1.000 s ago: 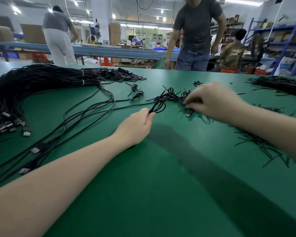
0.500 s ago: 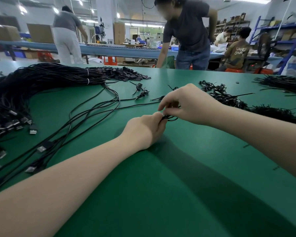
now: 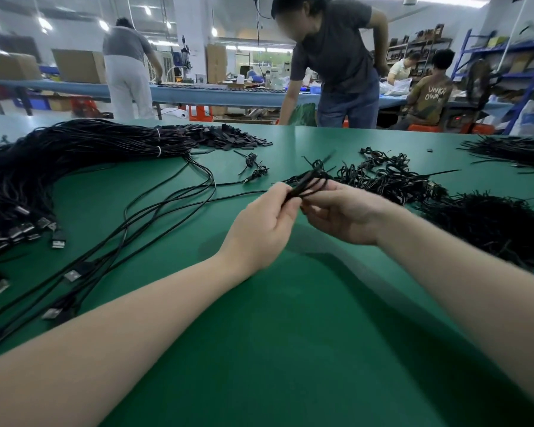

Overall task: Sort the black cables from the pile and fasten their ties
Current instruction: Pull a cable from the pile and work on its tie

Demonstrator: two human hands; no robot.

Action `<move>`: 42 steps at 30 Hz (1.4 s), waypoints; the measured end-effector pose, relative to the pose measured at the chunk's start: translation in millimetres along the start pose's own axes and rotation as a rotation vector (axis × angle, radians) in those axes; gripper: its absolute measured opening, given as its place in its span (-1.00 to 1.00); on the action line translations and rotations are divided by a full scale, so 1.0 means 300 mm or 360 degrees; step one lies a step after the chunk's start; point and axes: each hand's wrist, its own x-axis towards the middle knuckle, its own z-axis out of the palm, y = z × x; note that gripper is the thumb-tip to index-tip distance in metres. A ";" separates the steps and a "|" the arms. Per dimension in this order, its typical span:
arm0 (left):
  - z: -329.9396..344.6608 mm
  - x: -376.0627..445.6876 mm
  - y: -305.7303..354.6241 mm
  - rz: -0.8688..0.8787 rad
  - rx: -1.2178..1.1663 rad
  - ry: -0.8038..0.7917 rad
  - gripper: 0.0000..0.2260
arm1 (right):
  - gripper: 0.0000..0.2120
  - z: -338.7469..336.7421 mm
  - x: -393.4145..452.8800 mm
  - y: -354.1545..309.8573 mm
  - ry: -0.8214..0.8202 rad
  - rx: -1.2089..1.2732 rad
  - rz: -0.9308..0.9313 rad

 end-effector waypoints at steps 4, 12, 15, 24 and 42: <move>0.012 0.016 -0.030 -0.0260 -0.0177 0.0067 -0.81 | -0.84 0.041 0.021 0.099 0.0265 0.0279 -0.0258; 0.015 0.033 -0.057 -0.0407 -0.0476 0.0032 -0.92 | -0.93 0.066 0.022 0.141 0.0317 0.0071 -0.0367; 0.013 0.038 -0.058 -0.0434 -0.0507 0.0017 -0.88 | -0.92 0.075 0.018 0.145 0.0330 -0.0027 -0.0394; 0.013 0.044 -0.056 -0.0506 -0.0598 0.0006 -0.86 | -0.88 0.059 0.015 0.118 0.0491 -0.0491 -0.0642; 0.002 0.039 -0.028 -0.0486 -0.0454 -0.0009 -0.63 | -0.95 0.031 -0.011 0.104 0.0924 -0.1789 -0.1267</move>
